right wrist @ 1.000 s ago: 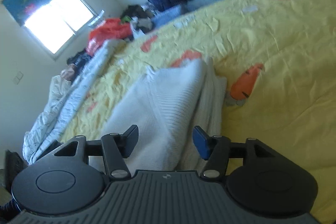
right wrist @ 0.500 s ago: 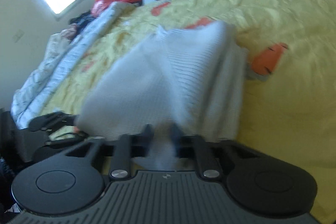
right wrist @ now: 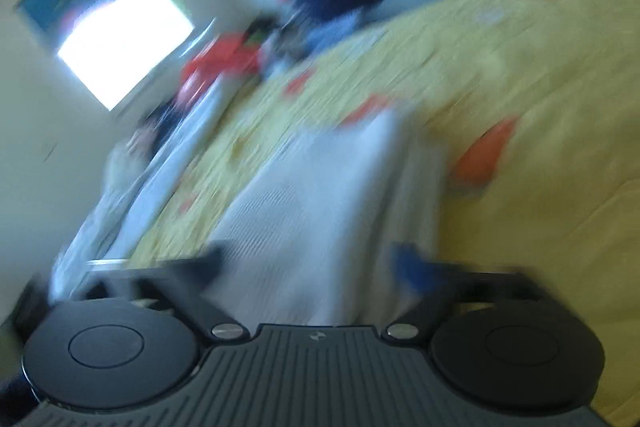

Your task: Fold small clothes

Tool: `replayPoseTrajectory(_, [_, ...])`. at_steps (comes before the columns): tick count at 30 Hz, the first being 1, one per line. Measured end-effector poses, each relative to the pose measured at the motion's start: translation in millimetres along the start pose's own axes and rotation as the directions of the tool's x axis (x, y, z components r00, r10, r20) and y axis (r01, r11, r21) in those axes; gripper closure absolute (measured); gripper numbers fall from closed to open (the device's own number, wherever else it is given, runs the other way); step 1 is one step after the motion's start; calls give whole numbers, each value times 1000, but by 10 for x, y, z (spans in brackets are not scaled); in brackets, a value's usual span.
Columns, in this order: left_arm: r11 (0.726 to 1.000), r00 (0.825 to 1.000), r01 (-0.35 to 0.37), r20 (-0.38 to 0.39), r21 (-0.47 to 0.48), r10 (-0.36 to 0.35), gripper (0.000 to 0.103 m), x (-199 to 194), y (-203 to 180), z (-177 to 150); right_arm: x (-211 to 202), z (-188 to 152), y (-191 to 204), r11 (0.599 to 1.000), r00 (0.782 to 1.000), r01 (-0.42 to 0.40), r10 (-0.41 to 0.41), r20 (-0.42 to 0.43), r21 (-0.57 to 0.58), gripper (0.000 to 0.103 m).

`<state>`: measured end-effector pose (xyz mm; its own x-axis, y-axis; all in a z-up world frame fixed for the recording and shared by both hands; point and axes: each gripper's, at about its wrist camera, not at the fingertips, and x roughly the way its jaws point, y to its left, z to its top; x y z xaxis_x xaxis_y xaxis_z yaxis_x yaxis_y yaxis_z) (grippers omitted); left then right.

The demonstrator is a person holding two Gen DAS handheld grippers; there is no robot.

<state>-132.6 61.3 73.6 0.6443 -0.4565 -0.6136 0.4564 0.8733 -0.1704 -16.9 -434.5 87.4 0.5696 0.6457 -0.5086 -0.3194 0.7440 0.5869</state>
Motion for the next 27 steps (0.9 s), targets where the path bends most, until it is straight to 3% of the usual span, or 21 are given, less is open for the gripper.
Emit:
replayPoseTrajectory(3, [983,995,52,97,-175,-36,9,48,238,201,236,157,-141,993,993,116,-116,-12,-3,2])
replayPoseTrajectory(5, [964,995,25,104,-264,2,7,289,387,334,475,232,-234,989,989,146,-146,-35,0,2])
replayPoseTrajectory(7, [936,998,-29,46,-350,48,7,656,543,439,708,297,-276,982,981,187,-187,-57,-15,4])
replayPoseTrajectory(10, [898,999,-37,-46,-438,19,7,1132,708,525,980,346,-371,981,975,195,-193,-107,12,5])
replayPoseTrajectory(11, [898,999,-31,-53,-439,8,7,1224,701,545,1051,354,-393,983,976,182,-178,-127,23,10])
replayPoseTrajectory(12, [901,998,-46,-61,-431,21,7,1287,674,558,1118,341,-405,987,977,161,-155,-146,30,27])
replayPoseTrajectory(13, [907,997,-64,-68,-417,39,8,1331,648,571,1146,323,-412,990,980,135,-130,-152,27,35])
replayPoseTrajectory(15, [912,998,-52,-58,-406,31,15,1351,629,572,1142,305,-388,992,983,123,-121,-137,1,44])
replayPoseTrajectory(19, [908,998,-48,-61,-416,25,15,1363,658,534,1106,266,-535,996,990,73,-65,-124,57,47])
replayPoseTrajectory(23, [907,997,-65,-65,-415,42,15,1374,645,544,1030,316,-406,991,987,127,-122,-103,46,42])
replayPoseTrajectory(25, [906,997,-68,-64,-419,45,15,1362,632,540,853,369,-281,983,984,178,-178,-11,45,43])
replayPoseTrajectory(27, [906,997,-67,-63,-419,45,15,1356,630,533,692,411,-69,985,981,173,-173,83,0,43])
